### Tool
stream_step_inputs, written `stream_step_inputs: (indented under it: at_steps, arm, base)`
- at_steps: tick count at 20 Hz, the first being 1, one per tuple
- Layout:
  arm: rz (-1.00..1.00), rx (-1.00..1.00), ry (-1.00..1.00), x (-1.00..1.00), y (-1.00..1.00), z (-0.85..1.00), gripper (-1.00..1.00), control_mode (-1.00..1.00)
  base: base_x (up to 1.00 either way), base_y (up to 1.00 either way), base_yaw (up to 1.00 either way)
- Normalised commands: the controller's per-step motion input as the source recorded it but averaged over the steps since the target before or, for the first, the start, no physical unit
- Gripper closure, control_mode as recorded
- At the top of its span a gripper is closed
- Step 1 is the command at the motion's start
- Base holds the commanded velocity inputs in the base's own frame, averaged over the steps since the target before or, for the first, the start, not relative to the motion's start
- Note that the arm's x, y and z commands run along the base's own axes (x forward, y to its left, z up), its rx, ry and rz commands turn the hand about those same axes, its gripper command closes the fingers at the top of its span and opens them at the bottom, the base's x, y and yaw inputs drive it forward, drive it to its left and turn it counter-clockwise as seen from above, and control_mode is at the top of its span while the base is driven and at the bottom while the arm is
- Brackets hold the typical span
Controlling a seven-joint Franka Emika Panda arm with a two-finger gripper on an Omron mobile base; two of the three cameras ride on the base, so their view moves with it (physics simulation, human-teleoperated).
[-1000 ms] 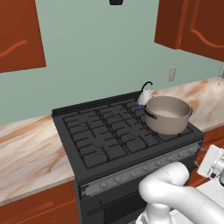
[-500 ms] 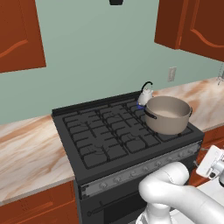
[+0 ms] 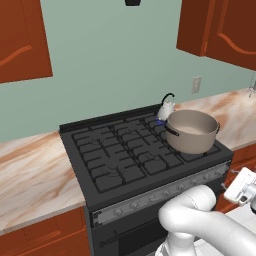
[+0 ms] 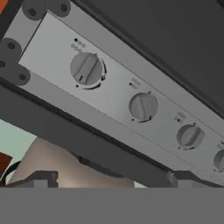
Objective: Pick the kettle from the cabinet and place it on a stove burner. Then pick the pot from the counter and place it on another stove burner. Finally, turn both burners on.
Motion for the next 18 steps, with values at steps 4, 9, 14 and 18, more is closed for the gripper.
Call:
stream_step_inputs:
  at_steps: [4, 9, 14, 18]
  arm:
    - [0.0, 0.18, 0.14, 0.0, -0.01, 0.0, -1.0, -1.0]
    - [0.0, 0.16, 0.15, 0.0, 0.0, 0.0, -1.0, -1.0]
    - [0.0, 0.13, 0.12, 0.0, 0.0, 0.0, -1.0, -1.0]
    - [0.0, 0.12, 0.03, 0.03, 0.0, 0.03, -1.0, -1.0]
  base:
    - [0.0, 0.0, 0.0]
    - [0.0, 0.0, 0.0]
    - [0.0, 0.0, 0.0]
    - [0.0, 0.0, 0.0]
